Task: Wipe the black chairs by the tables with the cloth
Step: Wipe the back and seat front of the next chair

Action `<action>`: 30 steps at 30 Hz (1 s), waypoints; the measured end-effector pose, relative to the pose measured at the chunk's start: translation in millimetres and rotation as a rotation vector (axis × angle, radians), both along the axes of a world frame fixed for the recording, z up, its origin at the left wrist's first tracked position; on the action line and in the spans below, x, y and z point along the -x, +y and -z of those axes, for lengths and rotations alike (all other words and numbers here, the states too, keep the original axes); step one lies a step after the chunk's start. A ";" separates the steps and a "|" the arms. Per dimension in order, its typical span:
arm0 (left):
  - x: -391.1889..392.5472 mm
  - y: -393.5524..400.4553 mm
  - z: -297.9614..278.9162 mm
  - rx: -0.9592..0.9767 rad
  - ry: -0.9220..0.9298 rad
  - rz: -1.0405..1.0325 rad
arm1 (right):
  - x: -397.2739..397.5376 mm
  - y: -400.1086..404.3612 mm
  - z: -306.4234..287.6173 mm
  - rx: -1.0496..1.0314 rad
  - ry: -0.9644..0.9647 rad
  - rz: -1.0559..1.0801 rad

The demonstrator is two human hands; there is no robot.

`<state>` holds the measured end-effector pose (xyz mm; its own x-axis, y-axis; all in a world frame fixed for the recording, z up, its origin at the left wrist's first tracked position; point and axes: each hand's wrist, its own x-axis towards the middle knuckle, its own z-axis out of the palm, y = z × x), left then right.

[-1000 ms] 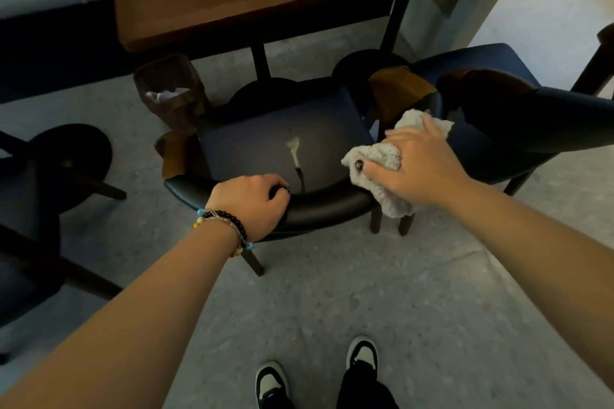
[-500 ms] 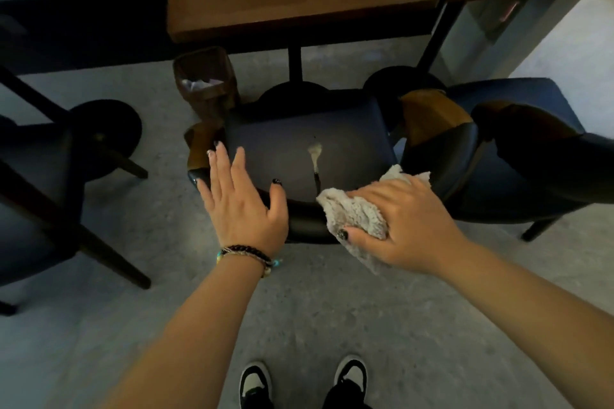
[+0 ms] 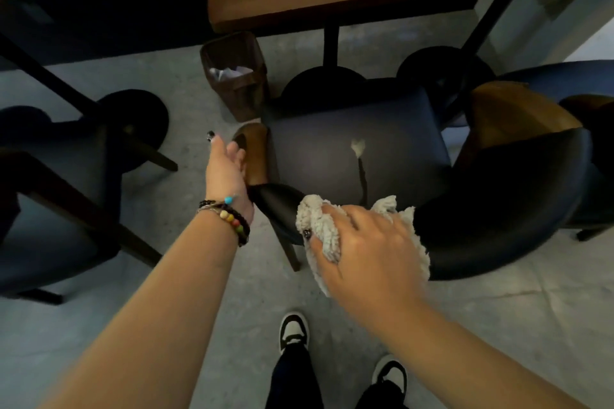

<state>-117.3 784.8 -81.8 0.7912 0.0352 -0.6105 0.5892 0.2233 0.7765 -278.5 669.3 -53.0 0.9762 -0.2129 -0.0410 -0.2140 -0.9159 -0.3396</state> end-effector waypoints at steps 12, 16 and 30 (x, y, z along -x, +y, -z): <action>-53.7 49.7 23.7 0.205 0.219 0.269 | -148.2 74.3 21.9 -0.358 0.144 0.269; -64.1 58.2 30.6 -0.029 0.206 0.316 | -207.9 69.4 40.8 -0.534 0.257 0.450; -54.8 8.8 26.2 -0.242 0.253 0.380 | -228.0 27.7 104.9 -1.298 0.429 0.830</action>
